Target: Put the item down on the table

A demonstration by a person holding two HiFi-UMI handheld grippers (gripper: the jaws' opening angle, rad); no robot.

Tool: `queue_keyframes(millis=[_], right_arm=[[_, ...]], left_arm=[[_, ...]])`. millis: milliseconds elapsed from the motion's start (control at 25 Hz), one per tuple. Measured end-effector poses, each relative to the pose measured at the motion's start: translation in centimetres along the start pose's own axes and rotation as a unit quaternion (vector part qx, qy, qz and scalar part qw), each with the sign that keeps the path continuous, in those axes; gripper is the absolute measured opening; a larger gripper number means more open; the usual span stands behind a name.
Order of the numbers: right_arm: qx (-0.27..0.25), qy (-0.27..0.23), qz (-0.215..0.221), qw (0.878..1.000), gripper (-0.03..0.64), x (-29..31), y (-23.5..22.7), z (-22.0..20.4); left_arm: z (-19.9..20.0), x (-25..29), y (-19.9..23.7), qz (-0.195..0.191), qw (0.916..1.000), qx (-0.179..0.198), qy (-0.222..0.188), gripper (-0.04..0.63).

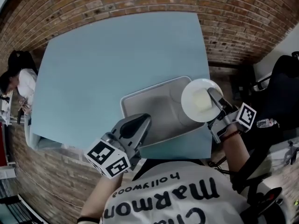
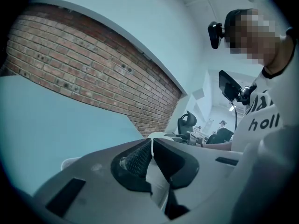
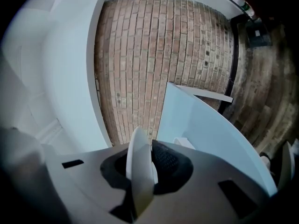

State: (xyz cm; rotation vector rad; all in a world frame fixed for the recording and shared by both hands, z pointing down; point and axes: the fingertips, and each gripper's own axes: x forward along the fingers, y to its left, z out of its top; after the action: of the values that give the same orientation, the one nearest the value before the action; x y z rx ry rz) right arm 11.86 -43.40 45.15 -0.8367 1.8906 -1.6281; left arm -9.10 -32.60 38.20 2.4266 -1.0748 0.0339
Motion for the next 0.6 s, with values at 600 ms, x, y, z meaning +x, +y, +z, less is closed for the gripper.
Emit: queue_keyframes(millis=[600], right_arm=[[-0.123, 0.105, -0.018, 0.987, 0.048, 7.0, -0.5, -1.4]], left_arm=[[-0.6, 1.2, 3.8, 0.024, 0.9991, -0.026, 0.023, 0.018]])
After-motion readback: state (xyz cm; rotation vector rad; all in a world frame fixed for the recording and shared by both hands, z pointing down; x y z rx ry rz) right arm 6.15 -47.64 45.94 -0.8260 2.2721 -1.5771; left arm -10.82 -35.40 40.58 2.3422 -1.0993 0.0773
